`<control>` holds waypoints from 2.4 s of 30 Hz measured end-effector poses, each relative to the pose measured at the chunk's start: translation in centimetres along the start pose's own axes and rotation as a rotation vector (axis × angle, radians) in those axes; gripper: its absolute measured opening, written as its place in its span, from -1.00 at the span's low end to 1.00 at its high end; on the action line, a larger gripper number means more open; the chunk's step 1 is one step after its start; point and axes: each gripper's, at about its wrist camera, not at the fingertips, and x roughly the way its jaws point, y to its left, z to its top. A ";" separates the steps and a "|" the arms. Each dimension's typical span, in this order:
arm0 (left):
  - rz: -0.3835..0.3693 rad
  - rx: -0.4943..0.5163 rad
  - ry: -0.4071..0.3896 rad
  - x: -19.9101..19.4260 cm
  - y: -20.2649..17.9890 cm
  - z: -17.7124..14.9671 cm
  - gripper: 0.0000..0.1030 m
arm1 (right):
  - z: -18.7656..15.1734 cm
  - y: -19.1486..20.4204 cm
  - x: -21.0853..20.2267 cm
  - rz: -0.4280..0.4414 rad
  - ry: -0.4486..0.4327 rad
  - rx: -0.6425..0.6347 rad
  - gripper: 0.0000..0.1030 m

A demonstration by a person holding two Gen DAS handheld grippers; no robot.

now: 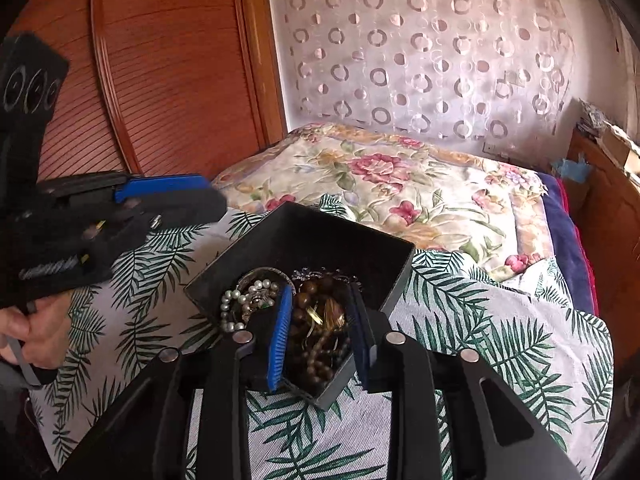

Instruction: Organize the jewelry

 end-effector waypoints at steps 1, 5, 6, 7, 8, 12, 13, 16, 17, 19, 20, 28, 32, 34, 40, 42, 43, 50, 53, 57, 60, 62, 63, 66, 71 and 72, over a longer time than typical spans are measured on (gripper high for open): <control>0.009 0.002 -0.003 -0.1 0.2 -0.1 -0.14 | 0.0 0.0 0.0 0.000 0.001 0.003 -0.26; 0.028 -0.009 -0.021 -1.3 0.5 -0.8 0.35 | 0.0 0.2 -0.5 -0.011 -0.008 0.006 -0.03; 0.038 -0.008 -0.032 -1.8 0.4 -1.1 0.43 | 0.0 0.2 -0.7 -0.015 -0.011 0.010 -0.02; 0.051 -0.004 -0.039 -2.3 0.4 -1.4 0.59 | 0.0 0.2 -1.0 -0.022 -0.015 0.014 -0.02; 0.070 0.002 -0.052 -2.9 0.2 -1.7 0.71 | 0.0 0.2 -1.3 -0.027 -0.018 0.015 0.00; 0.100 0.000 -0.080 -5.2 -0.5 -2.9 0.85 | -0.8 0.6 -3.6 -0.070 -0.058 0.040 0.34; 0.102 -0.007 -0.081 -5.7 -0.7 -3.1 0.85 | -1.1 0.8 -4.4 -0.081 -0.073 0.050 0.37; 0.114 -0.023 -0.112 -8.1 -1.7 -3.9 0.85 | -2.1 1.3 -6.7 -0.122 -0.110 0.073 0.59; 0.117 -0.029 -0.121 -8.8 -2.0 -4.2 0.85 | -2.3 1.4 -7.4 -0.132 -0.123 0.078 0.68; 0.121 -0.047 -0.141 -10.5 -2.6 -4.8 0.85 | -3.3 2.0 -9.2 -0.153 -0.158 0.093 0.82; 0.122 -0.051 -0.150 -11.3 -2.9 -5.2 0.85 | -3.7 2.3 -10.1 -0.161 -0.174 0.101 0.88; 0.202 -0.013 -0.196 -15.3 -5.4 -8.0 0.85 | -7.5 5.1 -15.1 -0.221 -0.244 0.127 0.96; 0.204 -0.029 -0.196 -16.6 -5.8 -9.6 0.85 | -9.6 6.2 -17.4 -0.235 -0.283 0.158 0.96; 0.216 -0.043 -0.196 -17.2 -6.0 -10.3 0.85 | -10.7 6.4 -18.2 -0.231 -0.293 0.172 0.96; 0.239 -0.050 -0.188 -18.4 -5.7 -11.8 0.85 | -12.1 7.0 -18.9 -0.249 -0.293 0.177 0.96; 0.248 -0.050 -0.189 -18.6 -5.6 -12.0 0.85 | -12.3 7.3 -19.2 -0.257 -0.303 0.176 0.96; 0.248 -0.053 -0.187 -18.6 -5.6 -12.0 0.85 | -12.4 7.3 -19.2 -0.260 -0.306 0.175 0.96; 0.245 -0.062 -0.195 -18.8 -5.5 -12.1 0.85 | -12.5 7.9 -19.6 -0.289 -0.325 0.161 0.96; 0.240 -0.066 -0.200 -18.9 -5.5 -12.3 0.85 | -12.6 7.9 -19.5 -0.293 -0.324 0.162 0.96; 0.239 -0.068 -0.202 -19.0 -5.5 -12.3 0.85 | -12.7 7.8 -19.4 -0.300 -0.323 0.161 0.95; 0.233 -0.068 -0.203 -19.2 -5.6 -12.3 0.85 | -12.8 7.8 -19.3 -0.302 -0.319 0.163 0.96; 0.235 -0.068 -0.206 -19.2 -5.6 -12.2 0.85 | -12.8 7.8 -19.3 -0.302 -0.321 0.165 0.96; 0.232 -0.067 -0.205 -19.1 -5.6 -12.3 0.85 | -12.8 7.8 -19.3 -0.302 -0.321 0.165 0.95; 0.236 -0.068 -0.201 -19.0 -5.5 -12.3 0.85 | -12.9 7.7 -19.2 -0.302 -0.319 0.166 0.96; 0.238 -0.070 -0.203 -19.1 -5.3 -12.4 0.85 | -13.0 7.6 -19.2 -0.301 -0.316 0.167 0.95; 0.239 -0.070 -0.203 -19.1 -5.2 -12.5 0.85 | -13.0 7.5 -19.3 -0.300 -0.317 0.167 0.95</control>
